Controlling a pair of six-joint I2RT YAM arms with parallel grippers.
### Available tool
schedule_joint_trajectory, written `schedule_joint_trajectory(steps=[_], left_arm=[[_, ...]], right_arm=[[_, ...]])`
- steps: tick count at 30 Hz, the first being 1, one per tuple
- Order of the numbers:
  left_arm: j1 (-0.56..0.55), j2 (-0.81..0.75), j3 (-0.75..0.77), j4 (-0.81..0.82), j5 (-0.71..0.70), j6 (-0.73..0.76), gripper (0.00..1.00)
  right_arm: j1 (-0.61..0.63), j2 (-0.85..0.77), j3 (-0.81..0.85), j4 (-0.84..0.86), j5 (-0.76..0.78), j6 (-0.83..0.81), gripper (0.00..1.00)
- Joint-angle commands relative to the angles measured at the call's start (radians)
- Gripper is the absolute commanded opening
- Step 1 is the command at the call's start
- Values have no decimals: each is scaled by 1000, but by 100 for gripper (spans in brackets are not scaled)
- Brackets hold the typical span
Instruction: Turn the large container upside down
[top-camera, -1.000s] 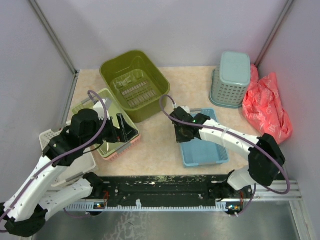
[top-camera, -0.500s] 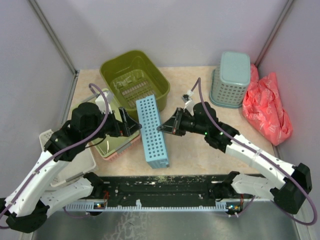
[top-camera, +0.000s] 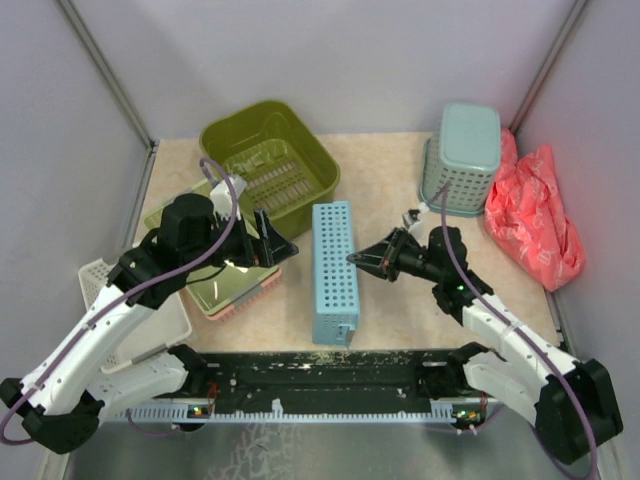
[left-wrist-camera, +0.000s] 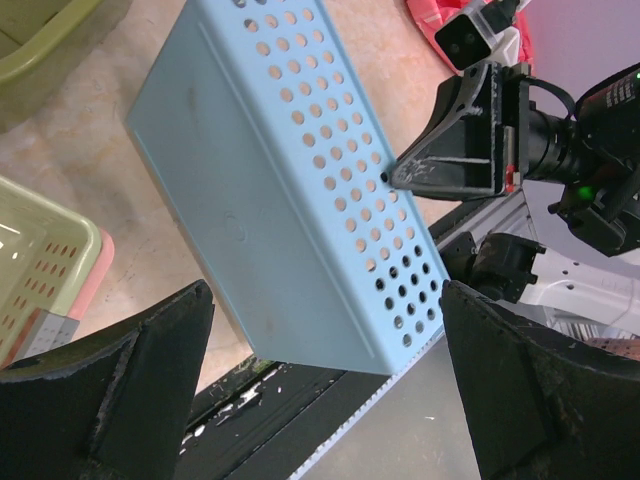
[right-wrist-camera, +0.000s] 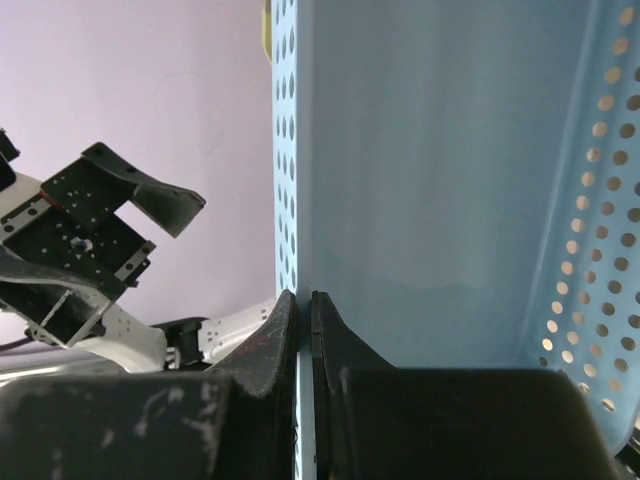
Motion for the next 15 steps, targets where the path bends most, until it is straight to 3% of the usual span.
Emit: schedule_joint_trajectory(steps=[1,9,13,15], left_arm=[[-3,30,16,71,64,24,100],[-4,105,36,115,133,39,100],[-4,135,64,107,142,59,100],[-4,148,75,103,146,65,100]], right_arm=[[-169,-105,-38,-133,-157,-46,0],[-486,-147,0,-576,-277,-394,2],[-520,-122,22,-678,-220,-496,4],[-539,-108,37,-733,-180,-552,10]])
